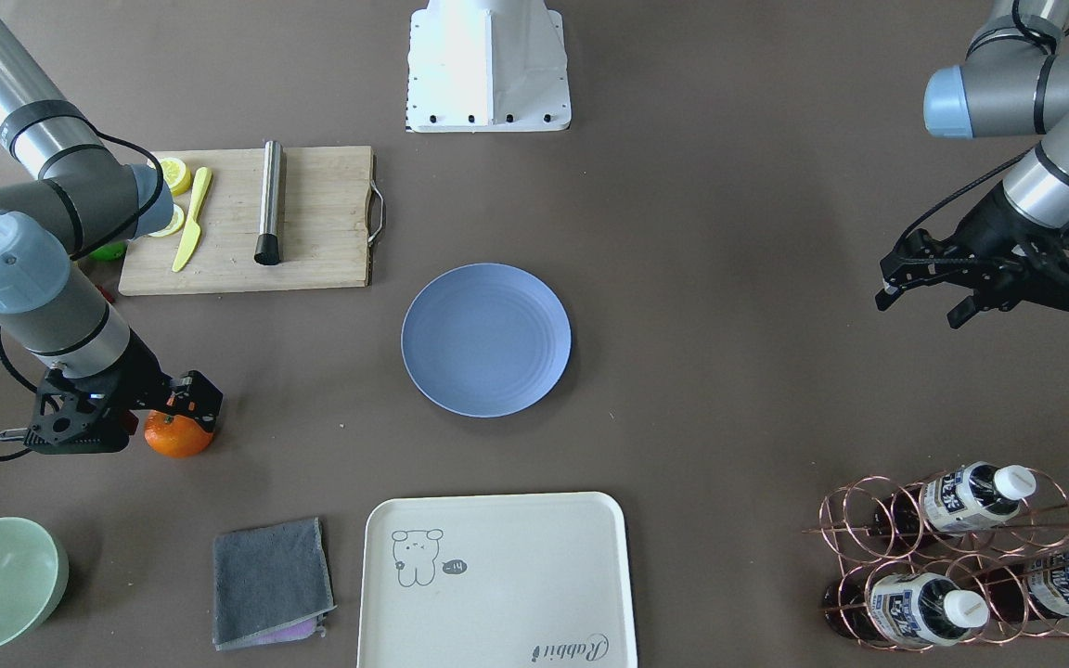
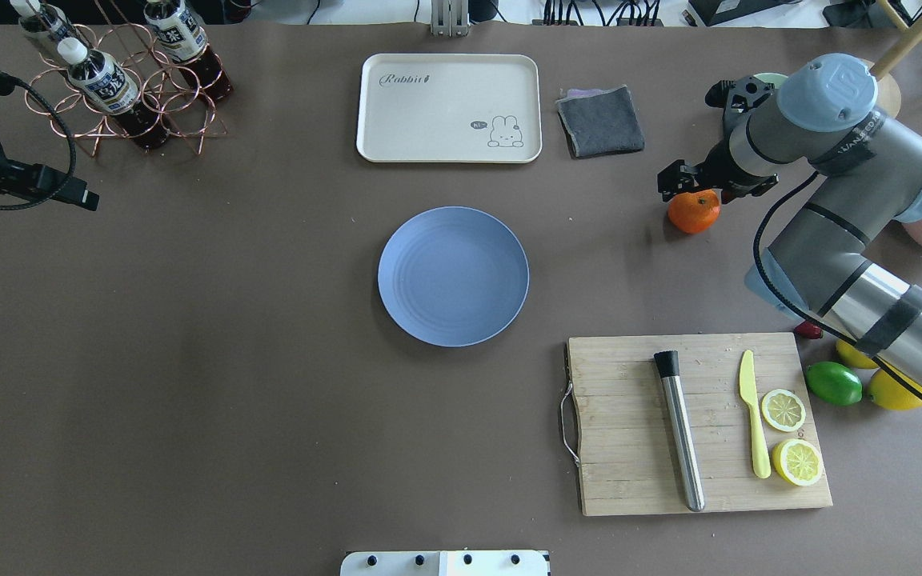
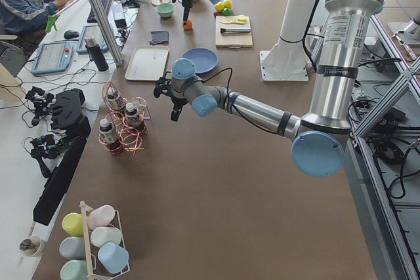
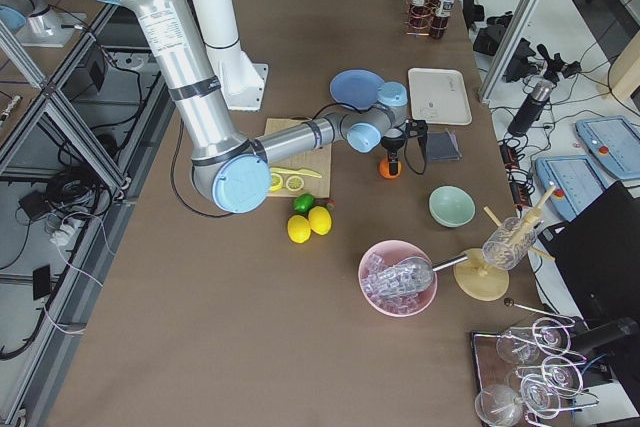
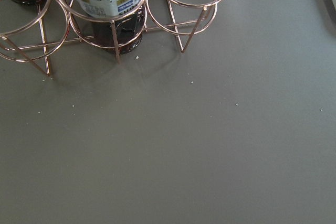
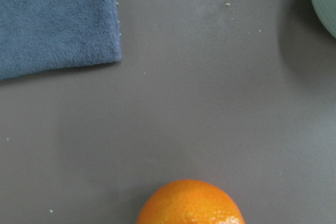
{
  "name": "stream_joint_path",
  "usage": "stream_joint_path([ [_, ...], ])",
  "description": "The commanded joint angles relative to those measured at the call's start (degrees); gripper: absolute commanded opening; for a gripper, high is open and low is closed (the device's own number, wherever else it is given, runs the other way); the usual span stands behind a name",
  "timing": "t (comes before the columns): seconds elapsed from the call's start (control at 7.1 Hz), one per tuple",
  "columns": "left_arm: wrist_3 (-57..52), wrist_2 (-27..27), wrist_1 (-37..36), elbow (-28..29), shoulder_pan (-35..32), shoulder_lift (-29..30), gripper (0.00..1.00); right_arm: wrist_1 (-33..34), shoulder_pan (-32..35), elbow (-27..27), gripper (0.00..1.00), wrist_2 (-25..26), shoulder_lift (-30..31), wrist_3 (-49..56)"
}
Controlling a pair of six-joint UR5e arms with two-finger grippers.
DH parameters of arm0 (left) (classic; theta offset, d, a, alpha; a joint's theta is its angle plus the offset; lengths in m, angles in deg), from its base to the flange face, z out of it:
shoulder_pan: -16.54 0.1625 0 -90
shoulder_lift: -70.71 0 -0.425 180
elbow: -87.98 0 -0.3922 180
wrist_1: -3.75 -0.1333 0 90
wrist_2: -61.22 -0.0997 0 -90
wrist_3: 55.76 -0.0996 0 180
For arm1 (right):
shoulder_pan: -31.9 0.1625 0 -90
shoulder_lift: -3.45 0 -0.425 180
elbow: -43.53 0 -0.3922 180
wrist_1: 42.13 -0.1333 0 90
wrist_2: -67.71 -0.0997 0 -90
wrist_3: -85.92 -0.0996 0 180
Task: Pick orange to plate
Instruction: 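Grasp the orange mandarin with the right gripper and lift it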
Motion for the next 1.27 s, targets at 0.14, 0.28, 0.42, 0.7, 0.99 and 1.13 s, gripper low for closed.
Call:
stream_joint_path([
  [0.14, 0.13, -0.16, 0.09, -0.1, 0.0, 0.04, 0.98, 0.02, -0.84, -0.4, 1.0, 0.06, 0.25, 0.32],
  [0.28, 0.13, -0.25, 0.09, -0.1, 0.0, 0.04, 0.98, 0.02, -1.11, -0.4, 1.0, 0.06, 0.25, 0.32],
  [0.42, 0.13, -0.25, 0.09, -0.1, 0.0, -0.05, 0.98, -0.07, -1.11, -1.18, 1.0, 0.06, 0.08, 0.32],
  [0.7, 0.13, -0.25, 0.18, -0.28, 0.0, -0.05, 0.98, -0.16, -1.46, -1.63, 0.93, 0.84, -0.19, 0.23],
  [0.99, 0.13, -0.25, 0.18, -0.37, 0.0, -0.13, 0.98, 0.02, -1.46, -0.24, 0.01, 0.93, -1.32, -4.4],
  [1.13, 0.04, 0.18, 0.26, -0.71, 0.0, -0.83, 0.98, 0.71, -1.98, 1.52, 0.0, 1.37, -2.12, -6.43],
])
